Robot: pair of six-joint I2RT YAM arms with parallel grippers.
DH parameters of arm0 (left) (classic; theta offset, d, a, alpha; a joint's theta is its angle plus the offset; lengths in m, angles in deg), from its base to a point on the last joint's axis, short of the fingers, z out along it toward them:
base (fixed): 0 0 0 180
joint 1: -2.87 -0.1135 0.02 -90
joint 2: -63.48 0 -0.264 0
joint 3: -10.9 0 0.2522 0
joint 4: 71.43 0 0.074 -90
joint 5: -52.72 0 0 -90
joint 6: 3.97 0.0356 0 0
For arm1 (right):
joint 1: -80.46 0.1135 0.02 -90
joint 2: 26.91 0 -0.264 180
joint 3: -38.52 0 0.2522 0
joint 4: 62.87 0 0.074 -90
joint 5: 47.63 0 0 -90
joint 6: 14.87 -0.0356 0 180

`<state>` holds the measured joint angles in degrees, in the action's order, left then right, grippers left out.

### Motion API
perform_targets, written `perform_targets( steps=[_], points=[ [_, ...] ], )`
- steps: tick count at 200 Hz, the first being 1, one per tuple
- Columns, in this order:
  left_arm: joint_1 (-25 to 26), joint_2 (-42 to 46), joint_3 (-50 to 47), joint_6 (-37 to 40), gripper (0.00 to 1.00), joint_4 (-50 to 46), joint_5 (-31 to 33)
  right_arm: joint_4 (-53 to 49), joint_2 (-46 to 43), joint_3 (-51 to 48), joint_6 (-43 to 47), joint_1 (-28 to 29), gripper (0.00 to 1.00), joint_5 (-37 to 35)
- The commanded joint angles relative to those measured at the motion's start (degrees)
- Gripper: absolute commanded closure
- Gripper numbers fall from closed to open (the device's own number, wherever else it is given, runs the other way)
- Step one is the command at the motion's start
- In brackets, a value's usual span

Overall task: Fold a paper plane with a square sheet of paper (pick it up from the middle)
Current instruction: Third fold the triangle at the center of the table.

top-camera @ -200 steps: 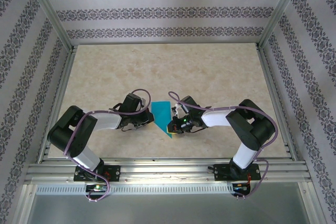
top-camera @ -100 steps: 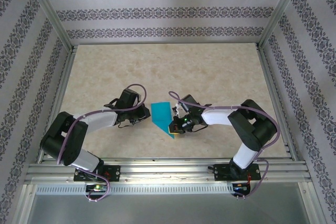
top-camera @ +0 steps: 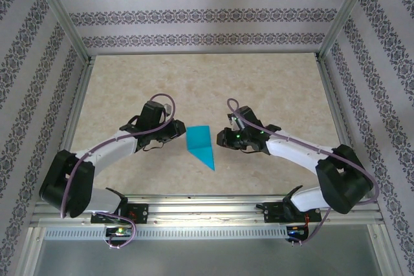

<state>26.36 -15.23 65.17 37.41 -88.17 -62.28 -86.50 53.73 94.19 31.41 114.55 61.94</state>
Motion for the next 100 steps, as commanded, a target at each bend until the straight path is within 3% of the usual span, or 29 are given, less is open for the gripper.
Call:
perform_targets(
  steps=[1, 55, 100],
  points=[
    [-1.08, -1.73, -2.65, -4.95, 0.73, 8.57, -1.29, -0.08, 1.62, 0.85, 0.57, -1.21, 0.77, 4.04],
    [-1.4, -5.27, -3.86, -11.76, 0.67, 14.11, -4.16, 0.67, 7.15, 2.59, 2.86, -1.41, 0.73, 12.07],
    [-1.44, -4.63, -0.69, -3.89, 0.66, 1.9, -4.05, 3.71, 10.57, 3.94, 1.61, -1.14, 0.71, 11.23]
  ],
)
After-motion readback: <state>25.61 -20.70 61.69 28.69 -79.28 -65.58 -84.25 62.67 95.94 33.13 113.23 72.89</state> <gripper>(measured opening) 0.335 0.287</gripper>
